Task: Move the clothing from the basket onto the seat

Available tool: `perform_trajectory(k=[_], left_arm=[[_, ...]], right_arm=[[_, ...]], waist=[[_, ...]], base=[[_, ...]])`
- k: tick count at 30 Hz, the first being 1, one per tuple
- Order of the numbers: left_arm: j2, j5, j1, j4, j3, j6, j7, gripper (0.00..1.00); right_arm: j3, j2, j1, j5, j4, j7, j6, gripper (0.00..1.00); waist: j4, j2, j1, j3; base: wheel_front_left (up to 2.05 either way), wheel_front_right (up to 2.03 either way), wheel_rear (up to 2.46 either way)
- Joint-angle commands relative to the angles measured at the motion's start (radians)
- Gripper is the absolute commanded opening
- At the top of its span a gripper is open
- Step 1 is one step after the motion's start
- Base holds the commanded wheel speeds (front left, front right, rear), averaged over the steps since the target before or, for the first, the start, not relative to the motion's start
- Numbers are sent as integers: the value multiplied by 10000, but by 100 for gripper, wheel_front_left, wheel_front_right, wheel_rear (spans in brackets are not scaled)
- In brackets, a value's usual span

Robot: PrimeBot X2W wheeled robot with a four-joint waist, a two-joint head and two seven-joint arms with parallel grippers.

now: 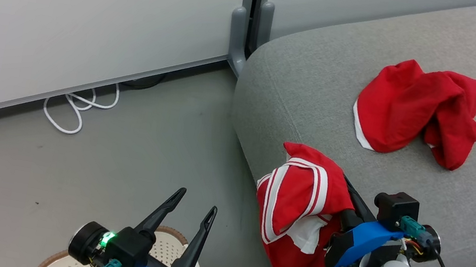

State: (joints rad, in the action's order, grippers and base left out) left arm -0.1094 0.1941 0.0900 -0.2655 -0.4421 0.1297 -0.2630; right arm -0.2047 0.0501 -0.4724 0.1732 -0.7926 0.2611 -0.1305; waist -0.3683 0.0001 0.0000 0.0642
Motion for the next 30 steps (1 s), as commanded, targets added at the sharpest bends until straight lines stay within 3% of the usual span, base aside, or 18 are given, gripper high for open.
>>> perform_trajectory(k=[1, 16, 30], left_arm=[[-36, 8, 167, 35, -5, 5, -25, 100], [-169, -1, 219, -1, -67, 6, -25, 100], [-315, 61, 335, -35, -178, 4, -25, 100]], right_arm=[[17, 4, -87, 63, 50, 59, -5, 0], [42, 2, 6, 234, 192, 60, -5, 0], [97, 4, 102, 339, 271, 60, -5, 0]], waist=[[-221, -1, 0, 74], [-1285, -1, 0, 249], [-1358, -1, 0, 341]], base=[[0, 0, 0], [0, 0, 0], [0, 0, 0]])
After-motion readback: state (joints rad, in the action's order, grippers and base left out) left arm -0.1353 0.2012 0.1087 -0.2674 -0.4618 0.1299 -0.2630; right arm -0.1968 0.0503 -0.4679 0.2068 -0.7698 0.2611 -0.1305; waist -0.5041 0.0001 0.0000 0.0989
